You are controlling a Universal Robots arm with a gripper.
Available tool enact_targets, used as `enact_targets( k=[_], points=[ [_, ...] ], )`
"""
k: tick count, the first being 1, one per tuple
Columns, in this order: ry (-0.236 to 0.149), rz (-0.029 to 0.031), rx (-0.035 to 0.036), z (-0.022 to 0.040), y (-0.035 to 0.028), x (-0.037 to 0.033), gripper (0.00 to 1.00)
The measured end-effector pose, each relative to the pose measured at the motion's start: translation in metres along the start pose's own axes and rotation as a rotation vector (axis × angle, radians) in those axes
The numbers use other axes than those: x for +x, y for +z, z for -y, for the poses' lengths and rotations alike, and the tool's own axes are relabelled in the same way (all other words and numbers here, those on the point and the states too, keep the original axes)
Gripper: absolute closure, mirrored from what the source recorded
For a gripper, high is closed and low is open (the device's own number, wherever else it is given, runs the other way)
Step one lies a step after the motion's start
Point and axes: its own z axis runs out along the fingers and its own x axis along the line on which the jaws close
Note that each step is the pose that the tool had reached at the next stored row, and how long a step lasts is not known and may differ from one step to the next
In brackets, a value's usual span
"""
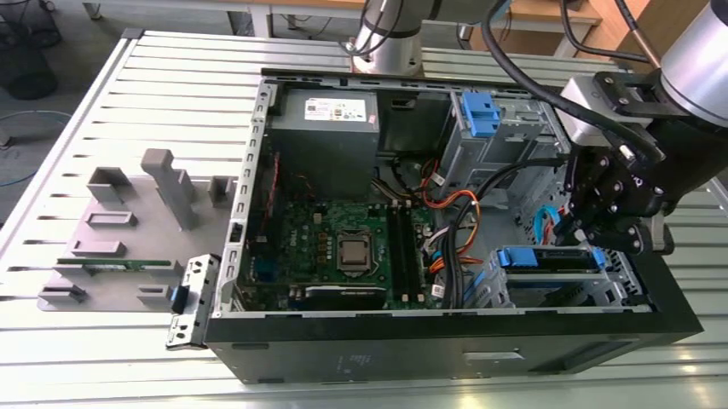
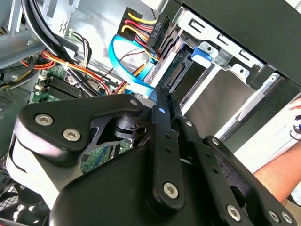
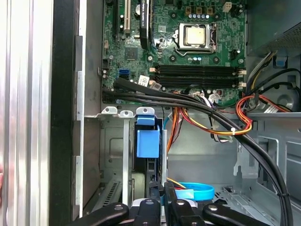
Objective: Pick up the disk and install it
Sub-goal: 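Insert the first disk wire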
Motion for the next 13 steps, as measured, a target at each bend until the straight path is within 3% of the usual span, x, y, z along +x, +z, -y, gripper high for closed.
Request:
enact_targets(
  k=[13],
  points=[
    [-0.005, -0.0009, 0.0001, -0.0007, 0.006, 0.0048, 0.84]
  ],
)
